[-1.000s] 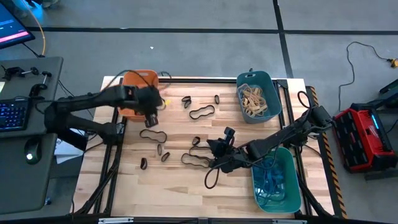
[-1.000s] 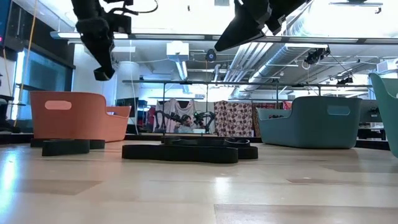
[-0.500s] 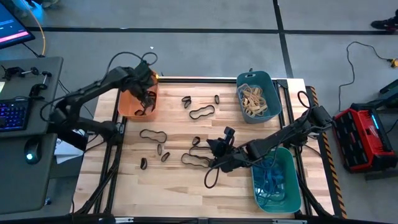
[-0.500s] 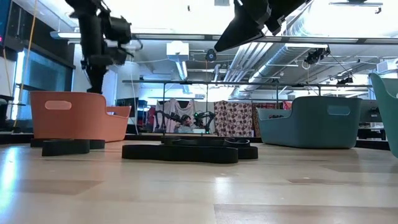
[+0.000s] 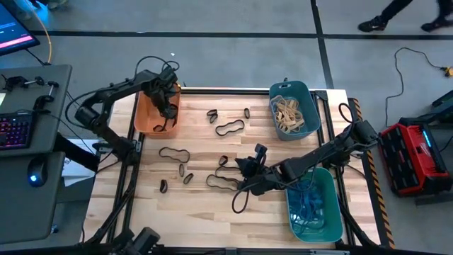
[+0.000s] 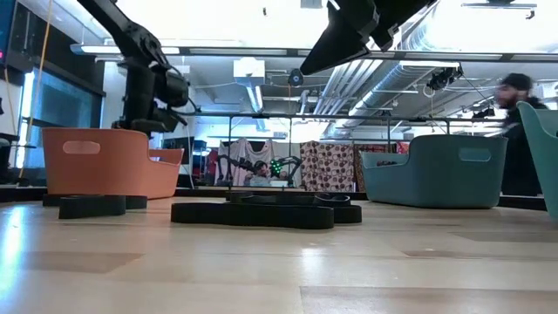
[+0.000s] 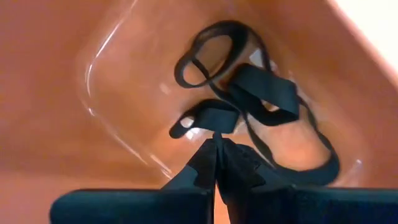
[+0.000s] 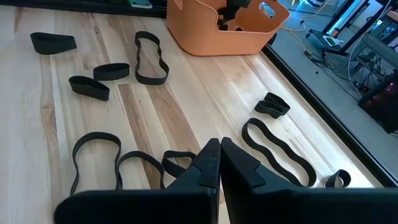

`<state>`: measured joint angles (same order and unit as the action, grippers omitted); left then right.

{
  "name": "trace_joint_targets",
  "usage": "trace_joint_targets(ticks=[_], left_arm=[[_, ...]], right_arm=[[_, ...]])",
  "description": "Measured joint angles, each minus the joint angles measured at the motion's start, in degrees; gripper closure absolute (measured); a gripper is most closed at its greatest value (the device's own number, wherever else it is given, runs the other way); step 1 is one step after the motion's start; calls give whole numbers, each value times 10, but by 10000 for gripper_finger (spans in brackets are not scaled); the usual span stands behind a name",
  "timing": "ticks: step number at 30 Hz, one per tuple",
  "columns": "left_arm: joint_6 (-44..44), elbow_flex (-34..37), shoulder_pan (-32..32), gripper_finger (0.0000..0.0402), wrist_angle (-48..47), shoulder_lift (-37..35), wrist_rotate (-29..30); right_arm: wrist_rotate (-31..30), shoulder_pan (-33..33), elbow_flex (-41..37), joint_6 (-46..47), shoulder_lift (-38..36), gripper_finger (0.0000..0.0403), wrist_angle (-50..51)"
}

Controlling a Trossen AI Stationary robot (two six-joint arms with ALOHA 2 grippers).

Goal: Sort rubber bands into baskets
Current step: Put the black rubber band into the orange bin

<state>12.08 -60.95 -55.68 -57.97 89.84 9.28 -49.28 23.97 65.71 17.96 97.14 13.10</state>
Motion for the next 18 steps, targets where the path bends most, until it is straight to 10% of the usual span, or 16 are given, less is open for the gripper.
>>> trace_joint_targets(ticks=[18], left_arm=[[16, 0, -3, 313, 22, -11, -1]], right_arm=[[0, 0, 0, 0, 0, 403, 5]])
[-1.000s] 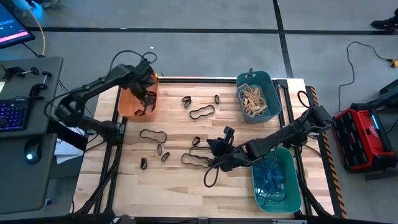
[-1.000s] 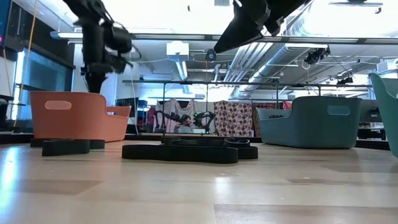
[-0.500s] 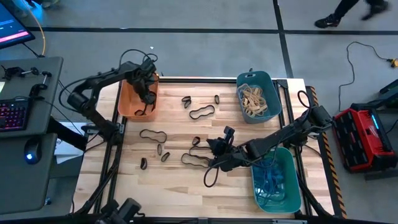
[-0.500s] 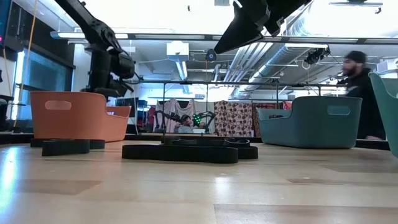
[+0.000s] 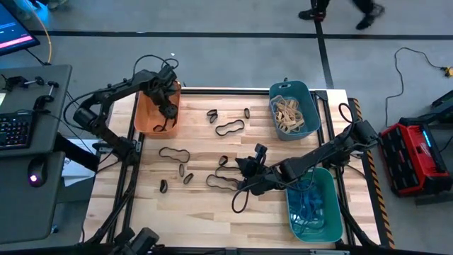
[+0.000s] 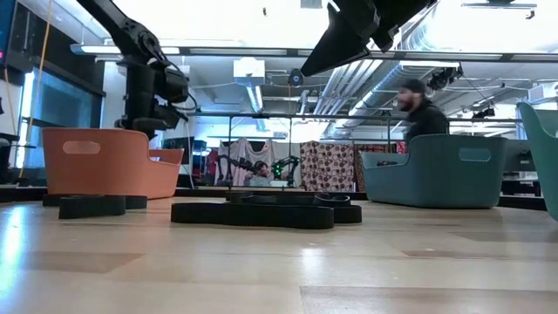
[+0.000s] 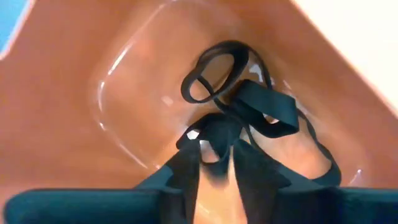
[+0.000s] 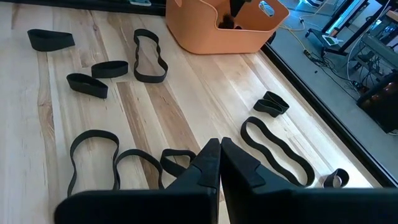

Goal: Sort rubber bands into baskets
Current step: Put the black rubber band into the orange bin

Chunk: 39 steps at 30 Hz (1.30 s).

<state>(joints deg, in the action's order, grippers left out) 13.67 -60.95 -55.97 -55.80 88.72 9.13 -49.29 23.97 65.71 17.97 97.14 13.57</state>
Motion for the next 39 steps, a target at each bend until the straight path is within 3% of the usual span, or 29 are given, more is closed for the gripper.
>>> trace_joint_targets(ticks=[11, 17, 20, 28, 39], left_arm=[[-10, 0, 24, 247, 0, -93, -6], [-5, 0, 82, 245, 1, -181, -110], [-5, 0, 126, 245, 1, -229, -149], [-10, 0, 291, 245, 1, -330, -177], [-46, 0, 518, 245, 0, -339, -156]], right_arm=[[0, 0, 0, 0, 0, 403, 1], [0, 0, 0, 0, 0, 403, 2], [0, 0, 0, 0, 0, 403, 2], [0, 0, 0, 0, 0, 403, 2], [0, 0, 0, 0, 0, 403, 2]])
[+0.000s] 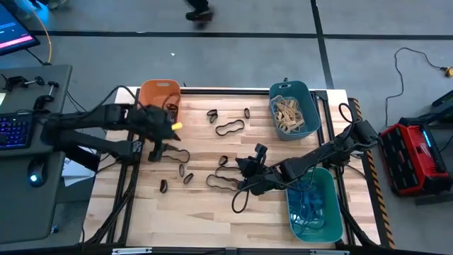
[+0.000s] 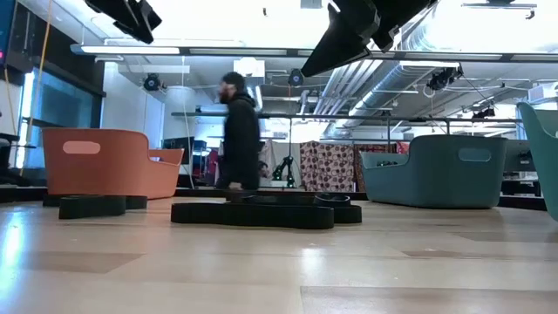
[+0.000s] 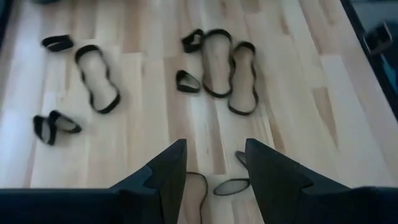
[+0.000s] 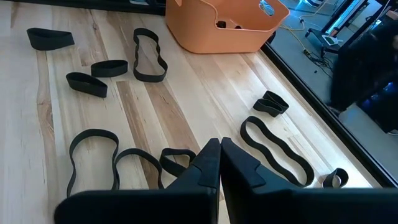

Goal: Sort rubber bands into baskets
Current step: Put the black rubber band into the orange bin

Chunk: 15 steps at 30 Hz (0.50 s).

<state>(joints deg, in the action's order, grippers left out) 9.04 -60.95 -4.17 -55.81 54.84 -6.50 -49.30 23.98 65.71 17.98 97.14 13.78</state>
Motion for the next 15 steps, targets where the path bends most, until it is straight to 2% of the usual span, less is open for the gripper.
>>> trace_joint_targets(ticks=[3, 7, 15], left_arm=[[0, 0, 52, 245, -3, 12, 28], [1, 0, 117, 245, -23, 31, 37], [-45, 19, 237, 245, -52, 87, 89]], right_arm=[[0, 0, 0, 0, 0, 403, 0], [0, 0, 0, 0, 0, 403, 1], [0, 0, 0, 0, 0, 403, 2]])
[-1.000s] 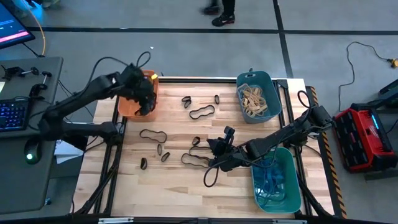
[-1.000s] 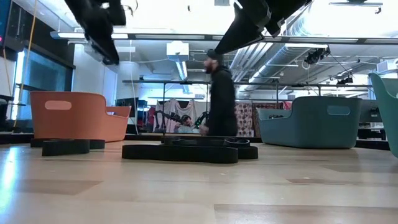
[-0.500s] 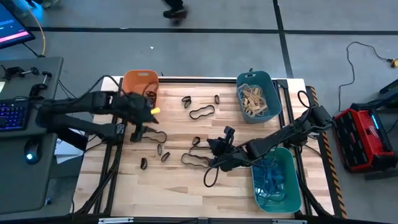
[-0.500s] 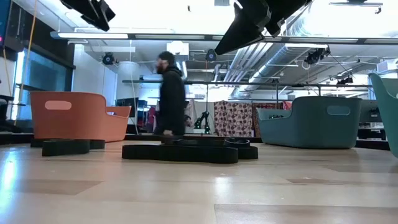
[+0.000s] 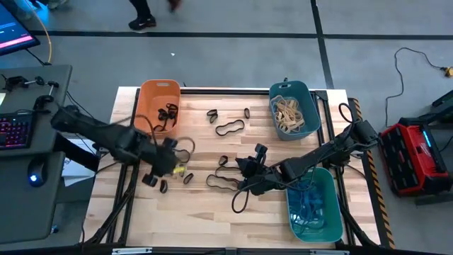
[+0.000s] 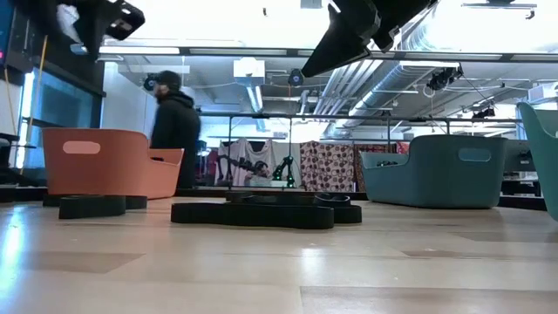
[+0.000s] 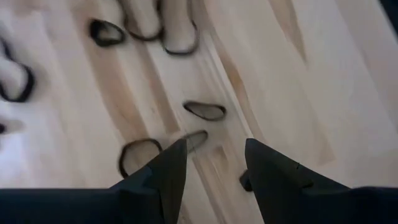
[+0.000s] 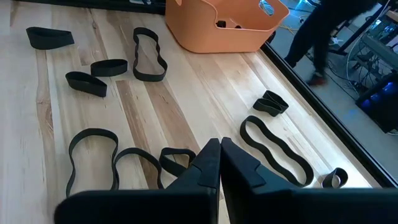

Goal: Sort rubber bands into baskets
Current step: Put the black rubber band into the orange bin

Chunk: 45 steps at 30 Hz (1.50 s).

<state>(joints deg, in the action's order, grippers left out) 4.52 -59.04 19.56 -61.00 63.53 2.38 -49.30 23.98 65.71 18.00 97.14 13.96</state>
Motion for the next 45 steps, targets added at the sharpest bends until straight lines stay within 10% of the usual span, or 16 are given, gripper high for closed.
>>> trace_joint_targets(ticks=[15, 36, 45], left_arm=[[-49, 129, 150, 245, 78, 78, 33], [-49, 155, 159, 248, 108, 225, 28], [-48, 155, 156, 341, 109, 238, 28]], right_arm=[[0, 0, 0, 2, 0, 403, 0], [0, 0, 0, 2, 0, 403, 0], [0, 0, 0, 1, 0, 403, 0]])
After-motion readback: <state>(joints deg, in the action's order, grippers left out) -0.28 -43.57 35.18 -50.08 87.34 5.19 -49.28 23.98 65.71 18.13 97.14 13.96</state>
